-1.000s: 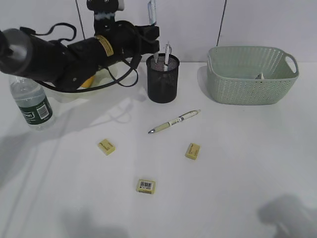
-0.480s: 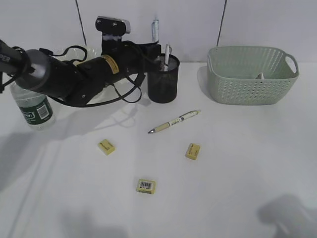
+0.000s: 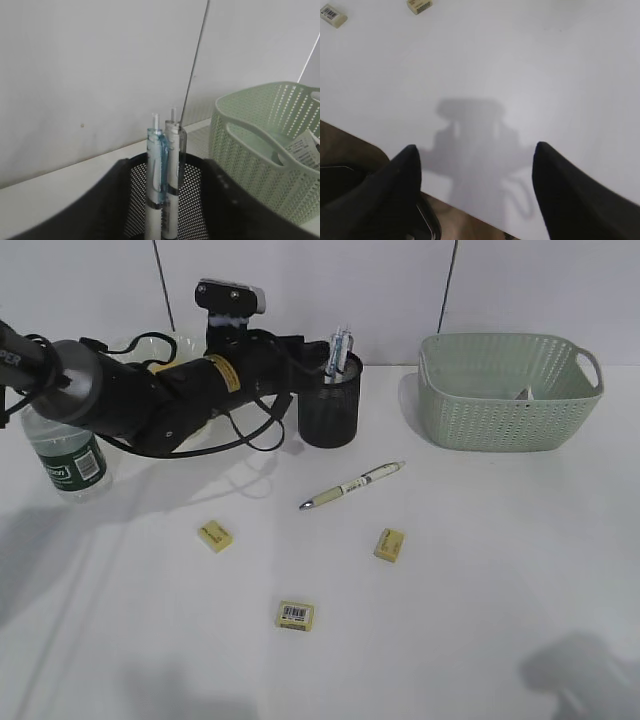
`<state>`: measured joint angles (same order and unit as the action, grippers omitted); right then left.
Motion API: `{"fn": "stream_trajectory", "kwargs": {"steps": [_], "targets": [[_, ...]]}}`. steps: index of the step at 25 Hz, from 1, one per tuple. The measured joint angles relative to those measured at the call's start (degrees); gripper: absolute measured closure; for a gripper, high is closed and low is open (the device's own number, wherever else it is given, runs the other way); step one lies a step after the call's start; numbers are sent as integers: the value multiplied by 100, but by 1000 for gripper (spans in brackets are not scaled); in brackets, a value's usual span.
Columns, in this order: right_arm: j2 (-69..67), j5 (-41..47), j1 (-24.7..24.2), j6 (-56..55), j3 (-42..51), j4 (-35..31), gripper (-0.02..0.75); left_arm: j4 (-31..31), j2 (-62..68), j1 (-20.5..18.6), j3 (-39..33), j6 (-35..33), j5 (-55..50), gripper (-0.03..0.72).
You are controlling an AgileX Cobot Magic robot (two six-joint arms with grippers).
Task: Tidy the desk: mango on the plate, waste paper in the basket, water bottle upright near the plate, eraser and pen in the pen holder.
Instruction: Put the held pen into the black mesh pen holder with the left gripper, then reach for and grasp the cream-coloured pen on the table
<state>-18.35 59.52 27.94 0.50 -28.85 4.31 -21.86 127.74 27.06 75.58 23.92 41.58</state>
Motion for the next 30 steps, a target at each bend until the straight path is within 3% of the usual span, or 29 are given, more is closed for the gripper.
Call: {"fn": "stream_trajectory", "kwargs": {"steps": [4,9,13,23,30], "targets": [[0,0,0,0,0,0,188,7,-117,49,0,0,-84,241],[0,0,0,0,0,0,188,1,-753,190,0,0,-639,217],[0,0,0,0,0,0,188,-63,-1382,345,0,0,-1768,214],[0,0,0,0,0,0,188,-45,-3161,872,0,-25,-6165,240],[-7,0,0,0,0,0,188,1303,-4044,878,0,-1219,-9280,301]]}}
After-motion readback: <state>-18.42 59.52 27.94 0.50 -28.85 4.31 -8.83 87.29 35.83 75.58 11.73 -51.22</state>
